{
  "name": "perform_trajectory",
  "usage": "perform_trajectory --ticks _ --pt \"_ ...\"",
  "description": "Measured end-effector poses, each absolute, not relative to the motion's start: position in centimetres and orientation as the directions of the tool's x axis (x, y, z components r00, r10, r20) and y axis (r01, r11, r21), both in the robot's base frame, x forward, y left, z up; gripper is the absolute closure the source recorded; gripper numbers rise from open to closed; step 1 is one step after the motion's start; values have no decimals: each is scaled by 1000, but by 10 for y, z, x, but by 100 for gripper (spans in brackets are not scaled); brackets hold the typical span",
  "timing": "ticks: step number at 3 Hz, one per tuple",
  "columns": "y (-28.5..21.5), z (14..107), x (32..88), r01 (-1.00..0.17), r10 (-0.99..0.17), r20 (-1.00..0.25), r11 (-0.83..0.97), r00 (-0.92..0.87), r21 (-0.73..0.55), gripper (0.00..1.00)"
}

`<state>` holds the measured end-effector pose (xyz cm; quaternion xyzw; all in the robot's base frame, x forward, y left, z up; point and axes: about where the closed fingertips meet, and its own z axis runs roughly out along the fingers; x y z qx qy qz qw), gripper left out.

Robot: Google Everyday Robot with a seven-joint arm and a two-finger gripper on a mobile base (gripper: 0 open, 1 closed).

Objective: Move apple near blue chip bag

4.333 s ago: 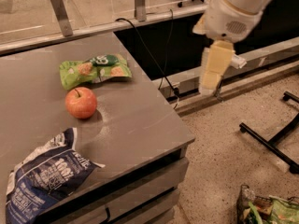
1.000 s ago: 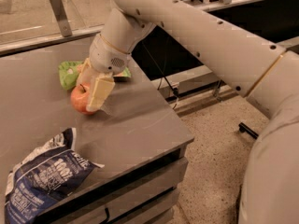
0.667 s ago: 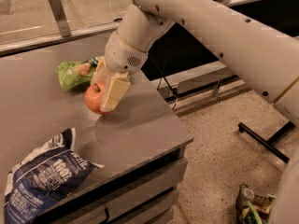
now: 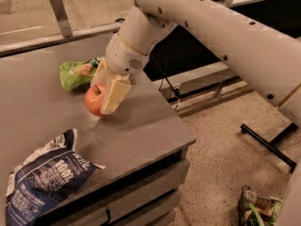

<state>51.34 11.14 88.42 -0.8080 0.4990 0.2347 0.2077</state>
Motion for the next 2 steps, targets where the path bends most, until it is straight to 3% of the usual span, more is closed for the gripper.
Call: perform_trajectory --ticks 2 --pt "142 891 447 -836 -618 -624 -537 478 -109 100"
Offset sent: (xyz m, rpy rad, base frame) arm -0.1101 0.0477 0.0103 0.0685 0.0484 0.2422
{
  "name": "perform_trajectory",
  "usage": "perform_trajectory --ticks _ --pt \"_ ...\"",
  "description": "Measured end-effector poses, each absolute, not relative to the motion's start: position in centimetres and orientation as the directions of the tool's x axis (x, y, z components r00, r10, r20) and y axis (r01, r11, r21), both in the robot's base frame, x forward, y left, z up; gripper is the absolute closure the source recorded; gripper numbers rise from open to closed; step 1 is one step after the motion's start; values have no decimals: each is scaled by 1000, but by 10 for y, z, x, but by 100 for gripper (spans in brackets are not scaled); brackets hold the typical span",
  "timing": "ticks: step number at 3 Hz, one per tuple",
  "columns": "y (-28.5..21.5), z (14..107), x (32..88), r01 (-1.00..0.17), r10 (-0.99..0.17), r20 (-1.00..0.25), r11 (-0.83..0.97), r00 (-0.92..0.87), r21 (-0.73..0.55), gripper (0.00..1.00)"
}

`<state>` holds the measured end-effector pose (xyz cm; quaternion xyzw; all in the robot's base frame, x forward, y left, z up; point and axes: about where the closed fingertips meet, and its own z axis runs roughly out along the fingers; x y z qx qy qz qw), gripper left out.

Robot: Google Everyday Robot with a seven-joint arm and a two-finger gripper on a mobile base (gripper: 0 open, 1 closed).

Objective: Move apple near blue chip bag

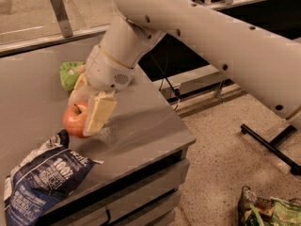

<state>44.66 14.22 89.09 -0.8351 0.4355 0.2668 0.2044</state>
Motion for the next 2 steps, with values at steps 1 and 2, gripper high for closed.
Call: perform_trajectory --ticks 1,2 --pt "143 881 424 -818 -600 -645 -571 474 -70 100" --pt "131 871 415 -824 -597 -665 -565 449 -48 97"
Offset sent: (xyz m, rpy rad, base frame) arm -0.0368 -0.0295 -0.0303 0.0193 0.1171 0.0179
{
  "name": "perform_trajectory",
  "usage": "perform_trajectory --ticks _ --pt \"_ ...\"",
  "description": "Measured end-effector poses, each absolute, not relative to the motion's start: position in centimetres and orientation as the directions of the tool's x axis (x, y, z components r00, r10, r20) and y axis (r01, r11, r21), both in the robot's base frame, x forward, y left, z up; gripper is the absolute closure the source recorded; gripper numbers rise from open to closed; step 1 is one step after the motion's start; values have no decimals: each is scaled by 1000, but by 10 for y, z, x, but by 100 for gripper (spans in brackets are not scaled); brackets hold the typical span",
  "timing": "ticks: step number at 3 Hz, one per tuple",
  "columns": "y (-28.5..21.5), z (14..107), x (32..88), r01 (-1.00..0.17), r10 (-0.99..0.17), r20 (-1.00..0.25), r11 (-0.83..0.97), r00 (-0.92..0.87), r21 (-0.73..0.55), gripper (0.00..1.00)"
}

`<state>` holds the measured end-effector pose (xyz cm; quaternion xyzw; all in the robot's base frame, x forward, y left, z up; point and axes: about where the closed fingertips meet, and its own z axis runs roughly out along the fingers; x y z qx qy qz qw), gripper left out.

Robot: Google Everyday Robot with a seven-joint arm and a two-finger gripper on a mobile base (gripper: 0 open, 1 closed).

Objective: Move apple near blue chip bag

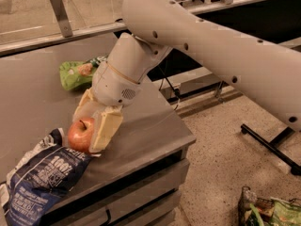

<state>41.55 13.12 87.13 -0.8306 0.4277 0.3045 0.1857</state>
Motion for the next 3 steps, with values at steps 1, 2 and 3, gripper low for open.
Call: perform_trajectory --ticks 1,2,3 --pt "134 872 415 -821 -596 -663 -568 453 -50 75" --pt "135 872 414 -820 -595 -662 -570 455 -51 51" --pt "136 872 413 -819 -595 -662 -571 457 -52 29"
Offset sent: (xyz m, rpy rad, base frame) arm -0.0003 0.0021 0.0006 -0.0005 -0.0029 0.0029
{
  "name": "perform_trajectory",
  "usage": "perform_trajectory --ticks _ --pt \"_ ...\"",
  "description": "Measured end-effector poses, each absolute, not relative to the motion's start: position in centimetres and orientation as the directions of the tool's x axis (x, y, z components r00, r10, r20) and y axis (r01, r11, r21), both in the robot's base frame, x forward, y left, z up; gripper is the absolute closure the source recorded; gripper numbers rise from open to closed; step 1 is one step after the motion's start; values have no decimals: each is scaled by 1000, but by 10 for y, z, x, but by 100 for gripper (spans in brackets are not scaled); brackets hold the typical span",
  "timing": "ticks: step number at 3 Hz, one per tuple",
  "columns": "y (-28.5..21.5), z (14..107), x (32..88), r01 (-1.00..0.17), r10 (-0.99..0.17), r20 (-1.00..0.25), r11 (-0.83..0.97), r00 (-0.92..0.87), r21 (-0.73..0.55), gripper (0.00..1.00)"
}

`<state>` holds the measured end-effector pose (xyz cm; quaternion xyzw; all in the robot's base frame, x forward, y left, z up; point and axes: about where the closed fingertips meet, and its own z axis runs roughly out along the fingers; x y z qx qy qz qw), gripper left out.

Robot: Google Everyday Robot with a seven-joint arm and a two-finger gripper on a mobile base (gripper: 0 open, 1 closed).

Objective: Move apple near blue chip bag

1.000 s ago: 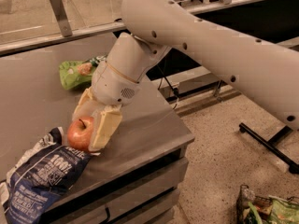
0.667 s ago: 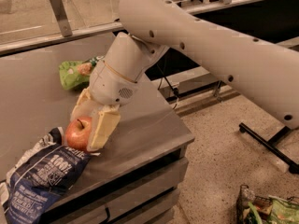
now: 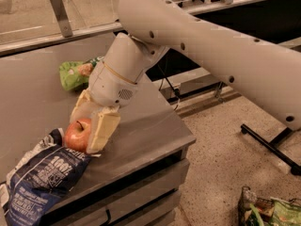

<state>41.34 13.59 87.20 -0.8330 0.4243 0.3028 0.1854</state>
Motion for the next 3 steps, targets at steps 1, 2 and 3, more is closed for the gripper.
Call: perform_trajectory --ticks 1,2,3 --pt "137 872 412 -818 -594 -661 -573 459 -53 5" --pt "138 872 412 -817 -593 -661 -574 460 -53 0" --pt "138 872 412 -817 -593 -661 -575 460 -53 0"
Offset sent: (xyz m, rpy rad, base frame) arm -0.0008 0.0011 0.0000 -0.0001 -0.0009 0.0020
